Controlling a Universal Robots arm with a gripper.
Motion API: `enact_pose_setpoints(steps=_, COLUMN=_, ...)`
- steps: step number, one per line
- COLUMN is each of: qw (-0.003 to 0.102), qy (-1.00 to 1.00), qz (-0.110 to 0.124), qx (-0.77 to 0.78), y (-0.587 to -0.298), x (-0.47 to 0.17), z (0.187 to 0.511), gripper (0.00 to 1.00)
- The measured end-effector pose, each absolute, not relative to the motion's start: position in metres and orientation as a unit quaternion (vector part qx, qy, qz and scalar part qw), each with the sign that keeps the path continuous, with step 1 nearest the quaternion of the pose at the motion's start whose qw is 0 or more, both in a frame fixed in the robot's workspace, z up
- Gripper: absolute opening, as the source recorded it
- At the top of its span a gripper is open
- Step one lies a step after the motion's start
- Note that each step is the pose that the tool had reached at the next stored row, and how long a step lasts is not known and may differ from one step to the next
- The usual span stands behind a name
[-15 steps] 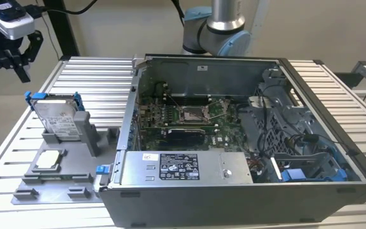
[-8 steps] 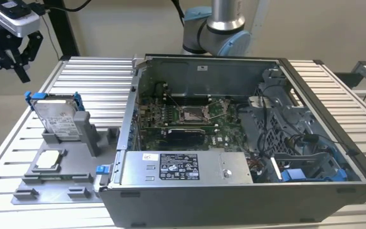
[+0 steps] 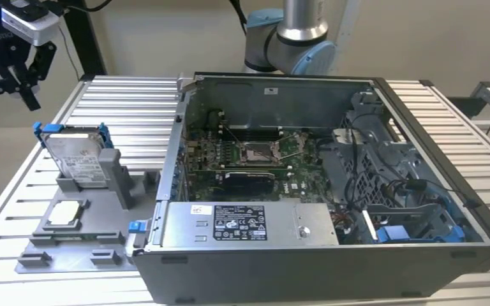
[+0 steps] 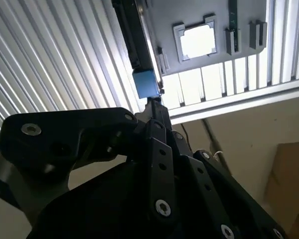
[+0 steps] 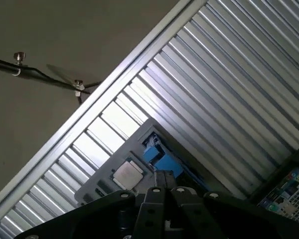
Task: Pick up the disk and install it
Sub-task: 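Pick up the disk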
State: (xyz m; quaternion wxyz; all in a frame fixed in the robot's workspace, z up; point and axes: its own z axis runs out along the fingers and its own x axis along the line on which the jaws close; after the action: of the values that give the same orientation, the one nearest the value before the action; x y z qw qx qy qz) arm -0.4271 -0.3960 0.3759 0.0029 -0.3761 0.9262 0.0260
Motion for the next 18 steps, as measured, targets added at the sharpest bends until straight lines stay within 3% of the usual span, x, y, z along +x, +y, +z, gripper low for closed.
enact_pose_setpoints(steps=18, qw=0.002, qy=0.893, qz=0.026, qx=-0.448, y=-0.3958, x=-0.4271, z=0.3759, gripper=0.0)
